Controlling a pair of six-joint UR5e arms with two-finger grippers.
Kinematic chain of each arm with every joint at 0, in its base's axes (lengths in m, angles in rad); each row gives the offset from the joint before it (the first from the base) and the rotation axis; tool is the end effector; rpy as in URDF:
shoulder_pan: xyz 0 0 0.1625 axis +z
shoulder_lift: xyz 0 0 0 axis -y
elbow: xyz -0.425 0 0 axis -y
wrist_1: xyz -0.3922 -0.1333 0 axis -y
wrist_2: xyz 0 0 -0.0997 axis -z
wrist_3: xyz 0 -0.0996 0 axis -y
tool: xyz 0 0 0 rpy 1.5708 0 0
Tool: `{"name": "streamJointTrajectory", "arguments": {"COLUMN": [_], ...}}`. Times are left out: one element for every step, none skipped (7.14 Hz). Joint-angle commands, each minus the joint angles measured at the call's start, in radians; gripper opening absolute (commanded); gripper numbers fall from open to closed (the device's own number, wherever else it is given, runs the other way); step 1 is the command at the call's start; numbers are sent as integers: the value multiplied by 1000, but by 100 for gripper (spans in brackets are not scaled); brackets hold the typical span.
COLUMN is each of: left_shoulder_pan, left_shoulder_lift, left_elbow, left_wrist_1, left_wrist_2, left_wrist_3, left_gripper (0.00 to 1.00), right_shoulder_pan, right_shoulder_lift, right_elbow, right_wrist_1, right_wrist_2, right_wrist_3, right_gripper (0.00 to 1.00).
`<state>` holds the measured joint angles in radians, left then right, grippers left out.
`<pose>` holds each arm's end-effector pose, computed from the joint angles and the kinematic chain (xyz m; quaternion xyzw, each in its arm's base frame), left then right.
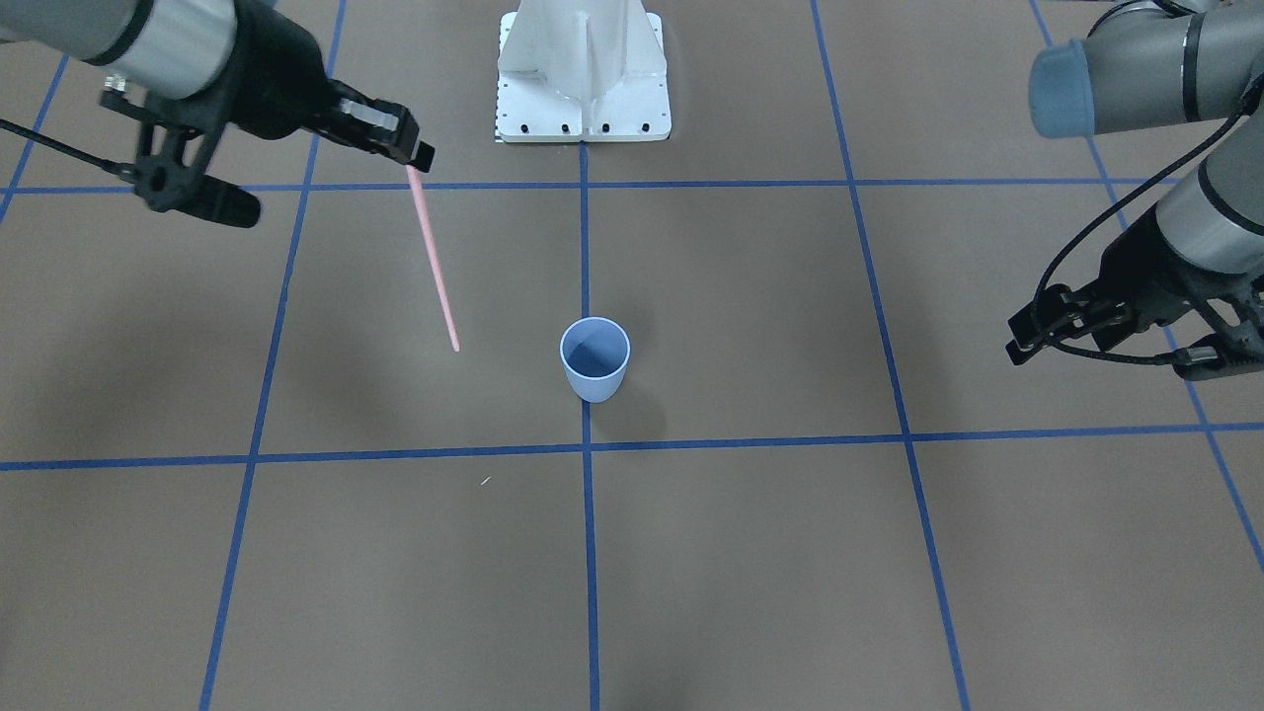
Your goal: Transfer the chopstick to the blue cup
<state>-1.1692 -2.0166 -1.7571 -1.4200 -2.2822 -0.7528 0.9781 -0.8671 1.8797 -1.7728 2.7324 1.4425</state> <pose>0.1807 -0.6001 0.3349 0.0027 0.4053 -0.0773 0.9109 -0.2893 -0.5046 0.1089 -0.2558 -0.5454 0.1196 0.7892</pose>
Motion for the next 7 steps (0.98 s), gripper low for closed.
{"name": "streamJointTrajectory", "arguments": {"left_shoulder_pan": [-1,-7,-12,-15,-18,-24,-27], "left_shoulder_lift": [1,1,1,1,1,1,1], "left_elbow": [24,33,54,65,61,62,61], "left_wrist_1": [-4,-2,-4,-4,-2,-2,0], "left_wrist_2": [4,4,4,4,1,0,-2], "left_wrist_3": [12,47,56,78,78,78,78], "left_gripper": [98,98,98,98,98,98,98], "right_shoulder_pan": [-108,-128,-145,-153,-160,-180,-190], "right_shoulder_lift": [6,28,60,89,91,92,89], "right_elbow": [-19,-60,-92,-123,-126,-148,-149], "right_wrist_1": [85,134,147,148,148,150,148], "right_wrist_2": [-40,-45,-46,-54,-63,-89,-105], "right_wrist_3": [18,19,18,18,18,18,18], "right_gripper": [0,0,0,0,0,0,0]}}
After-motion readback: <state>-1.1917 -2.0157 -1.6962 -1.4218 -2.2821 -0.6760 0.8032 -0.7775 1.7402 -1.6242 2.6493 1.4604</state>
